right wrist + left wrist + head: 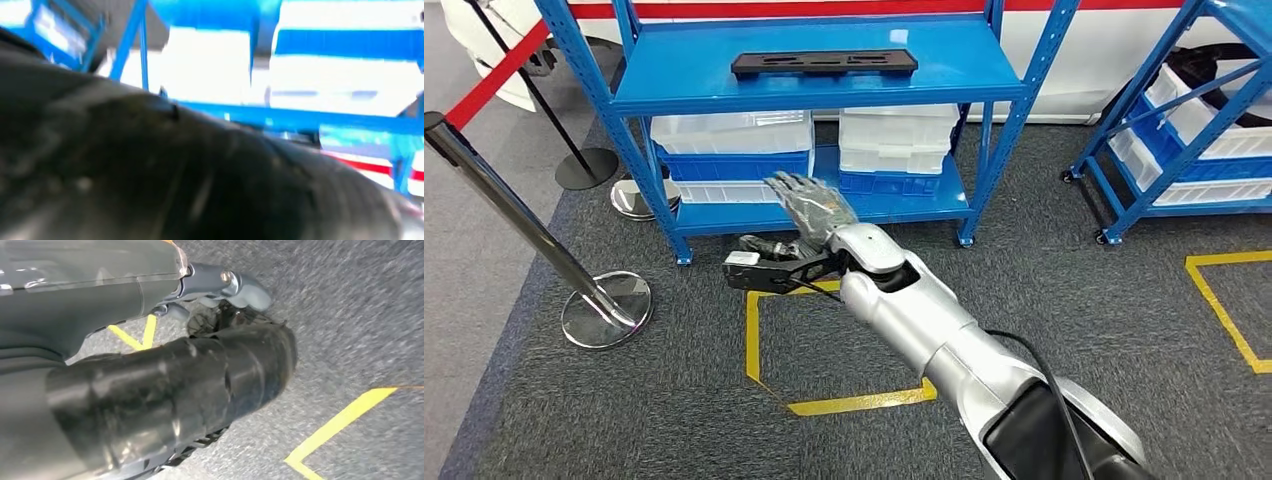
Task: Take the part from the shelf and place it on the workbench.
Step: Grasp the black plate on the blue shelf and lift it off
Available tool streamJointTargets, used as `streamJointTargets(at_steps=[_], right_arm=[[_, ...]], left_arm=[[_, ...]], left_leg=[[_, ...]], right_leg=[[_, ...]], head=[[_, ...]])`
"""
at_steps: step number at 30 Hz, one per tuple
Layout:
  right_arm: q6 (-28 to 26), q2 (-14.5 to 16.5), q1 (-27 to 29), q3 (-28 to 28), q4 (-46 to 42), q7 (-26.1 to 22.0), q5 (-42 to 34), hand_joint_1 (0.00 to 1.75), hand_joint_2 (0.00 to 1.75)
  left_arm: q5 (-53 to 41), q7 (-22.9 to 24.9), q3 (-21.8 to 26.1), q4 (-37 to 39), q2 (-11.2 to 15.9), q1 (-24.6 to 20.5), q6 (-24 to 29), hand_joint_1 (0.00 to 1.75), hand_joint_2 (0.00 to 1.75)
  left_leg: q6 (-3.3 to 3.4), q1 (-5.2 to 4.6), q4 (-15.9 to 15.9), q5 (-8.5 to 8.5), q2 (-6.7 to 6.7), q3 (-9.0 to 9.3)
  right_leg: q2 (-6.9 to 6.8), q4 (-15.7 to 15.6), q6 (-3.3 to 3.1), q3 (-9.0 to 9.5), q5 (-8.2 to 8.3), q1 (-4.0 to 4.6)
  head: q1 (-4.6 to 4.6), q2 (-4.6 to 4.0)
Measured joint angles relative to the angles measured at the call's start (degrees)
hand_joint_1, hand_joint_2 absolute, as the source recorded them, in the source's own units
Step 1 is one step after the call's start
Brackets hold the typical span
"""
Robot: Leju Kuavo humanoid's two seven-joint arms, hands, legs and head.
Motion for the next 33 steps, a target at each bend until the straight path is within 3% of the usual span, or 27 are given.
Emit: streamJointTargets(at_steps=[3, 6, 8, 9, 12, 14, 18, 20, 22, 23, 24, 25, 28, 29, 31, 33], right_arm=[[0.66, 0.43, -3.86, 5.27, 0.23, -0.3, 0.66, 0.0, 0.0], [1.44, 1.08, -8.13, 10.68, 0.73, -0.7, 1.41, 0.0, 0.0], [2.01, 1.23, -10.45, 14.25, 1.28, -0.93, 1.89, 0.0, 0.0], [2.28, 1.25, -11.46, 15.81, 1.61, -0.98, 2.12, 0.0, 0.0], [3.02, 1.17, -14.67, 18.84, 2.83, -0.96, 2.68, 0.0, 0.0], [3.21, 0.89, -16.27, 19.54, 3.79, -0.85, 2.81, 0.0, 0.0], [3.37, -0.49, -17.02, 19.64, 5.17, -0.77, 1.22, 0.0, 0.0], [3.42, -1.29, -17.29, 19.64, 5.77, -0.76, 0.83, 0.0, 0.0], [3.45, -1.94, -17.3, 19.64, 6.42, -0.72, 0.72, 0.0, 0.0], [3.51, -2.2, -17.2, 19.64, 6.75, -0.65, 0.68, 0.0, 0.0], [3.6, -2.4, -17.13, 19.64, 7.08, -0.54, 0.65, 0.0, 0.0], [3.69, -2.55, -17.14, 19.64, 7.41, -0.41, 0.66, 0.0, 0.0], [3.72, -2.73, -17.56, 19.5, 8.28, -0.22, 0.4, 0.0, 0.0], [3.67, -2.74, -17.64, 19.38, 8.51, -0.22, 0.15, 0.0, 0.0], [3.6, -2.84, -17.6, 19.08, 8.94, -0.24, -0.11, 0.0, 0.0], [3.58, -2.99, -17.5, 18.87, 9.28, -0.24, 0.19, 0.0, 0.0]], left_arm=[[-0.24, 0.62, 0.34, 0.09, 0.25, -0.03, -0.32, 0.0, 0.0], [-0.31, 1.58, 0.81, 0.26, 0.47, -0.04, -0.57, 0.0, 0.0], [-0.37, 2.08, 1.11, 0.31, 0.66, 0.01, -0.66, 0.0, 0.0], [-0.45, 2.26, 1.22, 0.32, 0.78, 0.07, -0.67, 0.0, 0.0], [-1.3, 2.74, 1.37, 0.38, 1.08, 0.17, 0.06, 0.0, 0.0], [-2.83, 3.58, 1.44, 0.51, 1.2, 0.15, 2.28, 0.0, 0.0], [-6.25, 5.81, 1.39, 0.6, 1.81, 0.28, 7.51, 0.0, 0.0], [-6.69, 6.24, 1.36, 0.61, 2.17, 0.42, 8.22, 0.0, 0.0], [-7.02, 6.19, 1.28, 0.61, 2.57, 0.47, 8.53, 0.0, 0.0], [-7.23, 5.91, 1.21, 0.61, 2.78, 0.46, 8.62, 0.0, 0.0], [-7.4, 5.43, 1.14, 0.61, 2.97, 0.47, 8.55, 0.0, 0.0], [-7.62, 4.75, 1.08, 0.61, 3.17, 0.48, 8.39, 0.0, 0.0], [-8.16, 2.91, 0.99, 0.61, 3.66, 0.46, 7.97, 0.0, 0.0], [-8.24, 2.58, 0.98, 0.61, 3.84, 0.44, 7.98, 0.0, 0.0], [-8.23, 2.26, 0.98, 0.61, 4.17, 0.41, 7.99, 0.0, 0.0], [-8.19, 2.5, 0.98, 0.61, 4.43, 0.44, 8.35, 0.0, 0.0]], left_leg=[[-0.77, -0.07, 1.05, -0.83, 0.05, -0.55], [-2.02, 0.55, 9.71, -5.78, -0.06, -4.33], [-3.0, 1.26, 14.32, -7.2, -0.03, -6.24], [-3.46, 1.61, 13.81, -6.4, 0.01, -5.85], [-4.57, 2.45, 3.97, -1.95, 0.01, -0.71], [-4.05, 2.46, 0.6, -1.39, -0.28, 0.91], [-2.06, 2.38, 0.55, -1.4, -0.41, 0.88], [-1.33, 2.38, 0.39, -1.33, -0.31, 0.91], [-0.98, 2.18, 0.39, -1.37, -0.27, 0.86], [-0.9, 2.04, 0.39, -1.39, -0.28, 0.87], [-0.85, 1.89, 0.4, -1.41, -0.3, 0.91], [-0.83, 1.72, 0.4, -1.43, -0.32, 0.99], [-0.93, 1.3, 0.36, -1.47, -0.34, 1.15], [-1.11, 1.28, 0.32, -1.45, -0.3, 1.11], [-1.65, 1.32, 0.03, -1.33, -0.18, 1.1], [-2.15, 1.38, 0.21, -1.65, -0.01, 1.01]], right_leg=[[-0.07, -1.93, 0.16, 0.77, 1.28, -0.85], [-0.26, -2.77, 0.3, 0.87, 2.04, -1.42], [-0.32, -2.59, 0.6, 0.7, 2.0, -1.69], [-0.34, -2.36, 0.86, 0.62, 1.9, -1.92], [-0.29, -0.71, 2.3, -0.09, 1.05, -2.53], [-0.22, 0.22, 3.22, -0.75, 0.64, -2.37], [-0.04, 1.11, 4.18, -1.1, -0.06, -2.5], [0.07, 5.87, 4.56, -3.35, -2.76, -2.62], [0.13, 13.28, 4.68, -7.19, -5.72, -2.6], [0.14, 15.73, 4.61, -8.58, -6.15, -2.59], [0.14, 16.17, 4.42, -9.03, -5.52, -2.57], [0.16, 14.35, 4.08, -8.37, -3.88, -2.5], [0.2, 3.51, 2.42, -3.55, 1.27, -1.81], [0.18, 1.45, 2.07, -2.68, 1.77, -1.53], [0.17, 0.32, 1.88, -2.39, 1.82, -1.22], [0.17, -0.61, 1.77, -1.93, 2.32, -1.61]], head=[[0.0, 0.0], [-0.07, -0.01], [-0.07, -0.01], [-0.07, 0.0], [-0.12, 0.0], [-0.1, 0.0], [-0.07, -0.01], [-0.06, -0.01], [-0.06, -0.01], [-0.06, -0.01], [-0.06, 0.0], [-0.06, 0.0], [-0.08, 0.0], [-0.09, -0.01], [-0.08, -0.01], [-0.08, -0.01]])
